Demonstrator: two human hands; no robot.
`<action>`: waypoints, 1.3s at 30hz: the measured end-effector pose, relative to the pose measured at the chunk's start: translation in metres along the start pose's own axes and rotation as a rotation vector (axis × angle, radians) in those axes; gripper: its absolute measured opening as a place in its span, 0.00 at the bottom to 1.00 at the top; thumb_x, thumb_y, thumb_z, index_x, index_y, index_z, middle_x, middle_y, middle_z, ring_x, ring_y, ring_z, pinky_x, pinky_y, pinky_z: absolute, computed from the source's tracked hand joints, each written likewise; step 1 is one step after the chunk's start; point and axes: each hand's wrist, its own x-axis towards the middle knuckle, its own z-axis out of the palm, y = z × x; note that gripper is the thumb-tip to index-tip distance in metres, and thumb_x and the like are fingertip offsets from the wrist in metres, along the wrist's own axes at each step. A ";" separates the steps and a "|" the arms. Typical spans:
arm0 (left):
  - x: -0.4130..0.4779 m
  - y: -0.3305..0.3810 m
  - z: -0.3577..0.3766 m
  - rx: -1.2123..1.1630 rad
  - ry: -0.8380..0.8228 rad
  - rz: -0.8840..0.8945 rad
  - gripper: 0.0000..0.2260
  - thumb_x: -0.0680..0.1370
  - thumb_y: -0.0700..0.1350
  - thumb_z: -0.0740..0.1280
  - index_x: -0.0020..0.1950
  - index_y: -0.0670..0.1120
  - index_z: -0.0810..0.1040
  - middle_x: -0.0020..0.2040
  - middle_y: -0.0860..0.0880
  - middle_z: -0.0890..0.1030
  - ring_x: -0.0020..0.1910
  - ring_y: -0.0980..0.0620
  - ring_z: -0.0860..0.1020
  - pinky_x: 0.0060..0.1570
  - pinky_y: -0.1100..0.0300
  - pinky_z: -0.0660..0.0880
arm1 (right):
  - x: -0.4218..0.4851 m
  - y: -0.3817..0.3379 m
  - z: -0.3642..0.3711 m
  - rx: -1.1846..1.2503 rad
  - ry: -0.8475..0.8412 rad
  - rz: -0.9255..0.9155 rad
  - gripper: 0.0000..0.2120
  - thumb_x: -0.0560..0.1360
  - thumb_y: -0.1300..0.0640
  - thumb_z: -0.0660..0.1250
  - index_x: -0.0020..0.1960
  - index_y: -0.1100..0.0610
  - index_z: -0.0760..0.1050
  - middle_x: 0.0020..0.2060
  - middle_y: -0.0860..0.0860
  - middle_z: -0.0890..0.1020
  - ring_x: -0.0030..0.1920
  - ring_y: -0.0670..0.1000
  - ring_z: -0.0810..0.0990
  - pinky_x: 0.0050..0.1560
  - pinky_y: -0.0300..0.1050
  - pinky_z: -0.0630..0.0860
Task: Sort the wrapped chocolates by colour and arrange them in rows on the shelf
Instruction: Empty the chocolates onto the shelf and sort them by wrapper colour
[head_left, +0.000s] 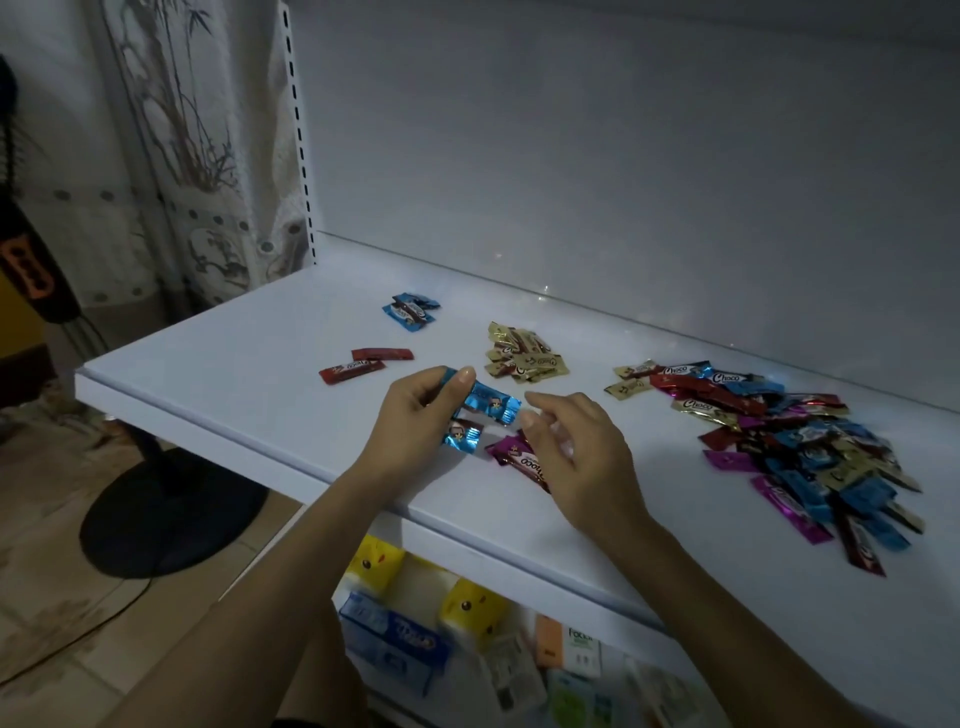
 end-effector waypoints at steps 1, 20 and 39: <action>0.000 0.001 0.000 0.001 -0.008 0.015 0.15 0.79 0.50 0.63 0.47 0.38 0.81 0.40 0.40 0.81 0.35 0.54 0.78 0.34 0.64 0.74 | 0.006 -0.007 0.002 0.086 -0.040 0.092 0.18 0.78 0.44 0.60 0.62 0.53 0.76 0.46 0.46 0.77 0.45 0.42 0.75 0.41 0.32 0.73; 0.006 -0.004 -0.006 -0.020 0.234 -0.012 0.09 0.82 0.44 0.60 0.49 0.48 0.80 0.41 0.48 0.78 0.35 0.61 0.77 0.31 0.72 0.70 | 0.015 -0.039 0.010 -0.384 -0.484 -0.042 0.12 0.73 0.44 0.68 0.53 0.48 0.76 0.44 0.42 0.79 0.49 0.46 0.72 0.50 0.45 0.65; 0.013 0.010 -0.008 -0.216 0.499 -0.061 0.12 0.83 0.51 0.58 0.49 0.45 0.77 0.43 0.47 0.79 0.43 0.53 0.79 0.42 0.57 0.77 | 0.049 -0.086 0.047 0.424 -0.201 0.341 0.05 0.77 0.59 0.63 0.48 0.57 0.78 0.38 0.46 0.80 0.35 0.46 0.81 0.28 0.30 0.71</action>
